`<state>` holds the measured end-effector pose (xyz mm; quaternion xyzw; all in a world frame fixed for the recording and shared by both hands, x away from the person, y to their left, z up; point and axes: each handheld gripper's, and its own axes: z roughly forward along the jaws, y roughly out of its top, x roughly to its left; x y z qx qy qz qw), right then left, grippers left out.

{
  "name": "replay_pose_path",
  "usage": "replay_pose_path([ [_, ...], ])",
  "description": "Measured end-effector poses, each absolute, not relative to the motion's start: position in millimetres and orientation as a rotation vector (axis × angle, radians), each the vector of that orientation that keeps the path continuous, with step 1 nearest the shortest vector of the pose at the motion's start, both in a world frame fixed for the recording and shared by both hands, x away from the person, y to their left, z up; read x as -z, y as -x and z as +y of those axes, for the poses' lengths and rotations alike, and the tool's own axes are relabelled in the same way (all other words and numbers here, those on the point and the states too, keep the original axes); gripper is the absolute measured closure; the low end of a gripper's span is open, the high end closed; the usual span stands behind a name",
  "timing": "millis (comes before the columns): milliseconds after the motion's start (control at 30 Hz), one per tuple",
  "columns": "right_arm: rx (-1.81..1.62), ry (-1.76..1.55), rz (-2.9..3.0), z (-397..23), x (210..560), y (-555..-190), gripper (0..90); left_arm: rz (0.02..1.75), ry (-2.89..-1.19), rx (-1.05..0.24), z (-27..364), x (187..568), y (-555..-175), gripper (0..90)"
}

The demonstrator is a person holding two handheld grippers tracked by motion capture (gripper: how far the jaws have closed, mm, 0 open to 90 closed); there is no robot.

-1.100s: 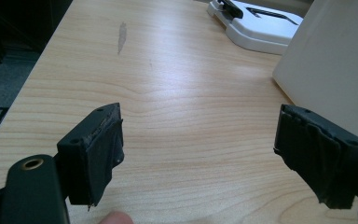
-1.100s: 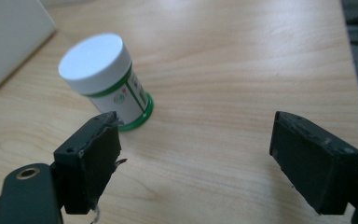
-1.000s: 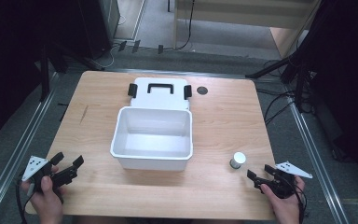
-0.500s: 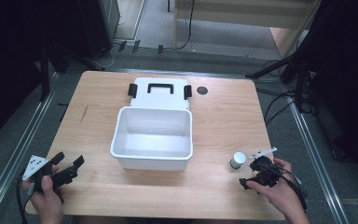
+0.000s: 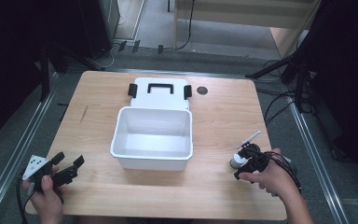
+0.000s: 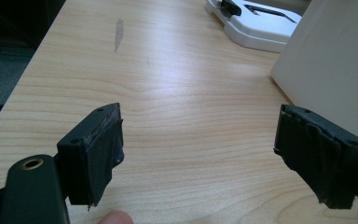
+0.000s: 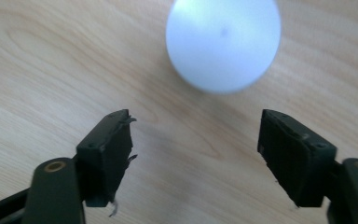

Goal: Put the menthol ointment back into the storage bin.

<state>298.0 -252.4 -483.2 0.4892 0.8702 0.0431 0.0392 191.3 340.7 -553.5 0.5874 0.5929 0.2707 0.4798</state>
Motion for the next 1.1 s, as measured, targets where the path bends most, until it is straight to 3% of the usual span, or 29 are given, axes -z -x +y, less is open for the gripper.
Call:
replay_pose_path([
  [667,-0.097,-1.62,2.601,-233.5,476.7,-336.8,51.0,1.446,-1.437,-0.649,341.1,553.6,-192.1,16.0],
  [1100,-0.12,-1.54,2.688,-219.5,458.0,-338.2,51.7,1.446,-1.441,-0.652,340.8,553.6,-192.2,16.0],
])
